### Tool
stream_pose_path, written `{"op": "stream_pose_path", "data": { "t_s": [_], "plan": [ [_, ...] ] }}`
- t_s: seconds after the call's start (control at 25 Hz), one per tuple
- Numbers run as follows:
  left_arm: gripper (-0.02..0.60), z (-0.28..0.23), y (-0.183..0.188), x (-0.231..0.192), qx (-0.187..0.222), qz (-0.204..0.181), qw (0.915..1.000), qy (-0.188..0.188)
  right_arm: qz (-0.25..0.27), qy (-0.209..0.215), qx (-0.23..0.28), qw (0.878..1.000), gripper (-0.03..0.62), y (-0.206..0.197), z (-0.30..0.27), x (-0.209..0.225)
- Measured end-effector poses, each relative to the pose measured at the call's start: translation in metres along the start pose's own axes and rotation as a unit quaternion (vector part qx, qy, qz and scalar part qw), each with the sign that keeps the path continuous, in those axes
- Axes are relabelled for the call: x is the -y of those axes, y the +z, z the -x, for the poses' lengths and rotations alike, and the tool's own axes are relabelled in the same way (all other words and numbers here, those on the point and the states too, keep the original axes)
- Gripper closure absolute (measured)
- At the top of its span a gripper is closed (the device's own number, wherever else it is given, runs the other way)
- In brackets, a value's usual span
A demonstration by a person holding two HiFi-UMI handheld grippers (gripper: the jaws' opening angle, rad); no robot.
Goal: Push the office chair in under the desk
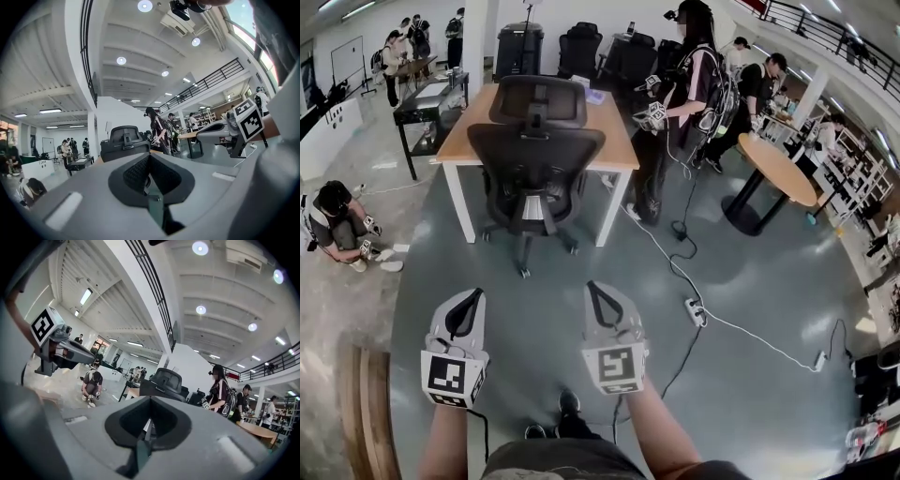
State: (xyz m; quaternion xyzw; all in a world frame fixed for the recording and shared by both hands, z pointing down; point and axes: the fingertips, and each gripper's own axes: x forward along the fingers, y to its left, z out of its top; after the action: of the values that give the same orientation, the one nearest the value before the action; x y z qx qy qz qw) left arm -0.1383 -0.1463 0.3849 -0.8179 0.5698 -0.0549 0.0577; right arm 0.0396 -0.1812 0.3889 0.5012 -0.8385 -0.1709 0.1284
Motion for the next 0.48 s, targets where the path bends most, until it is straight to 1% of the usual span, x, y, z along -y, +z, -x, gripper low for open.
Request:
{"op": "stream_pose_path", "data": {
  "t_s": [0.24,0.48],
  "plan": [
    [0.568,-0.002,-0.007,0.002,-0.021,0.004,0.9997,-0.011,-0.021,-0.004,-0.017,1.0,0.603,-0.009,0.011,-0.005],
    [0.568,0.004,-0.01,0.002,-0.022,0.017,0.9994,-0.021,-0.031,-0.015,-0.03,0.999,0.603,-0.013,0.024,-0.009]
  ]
}}
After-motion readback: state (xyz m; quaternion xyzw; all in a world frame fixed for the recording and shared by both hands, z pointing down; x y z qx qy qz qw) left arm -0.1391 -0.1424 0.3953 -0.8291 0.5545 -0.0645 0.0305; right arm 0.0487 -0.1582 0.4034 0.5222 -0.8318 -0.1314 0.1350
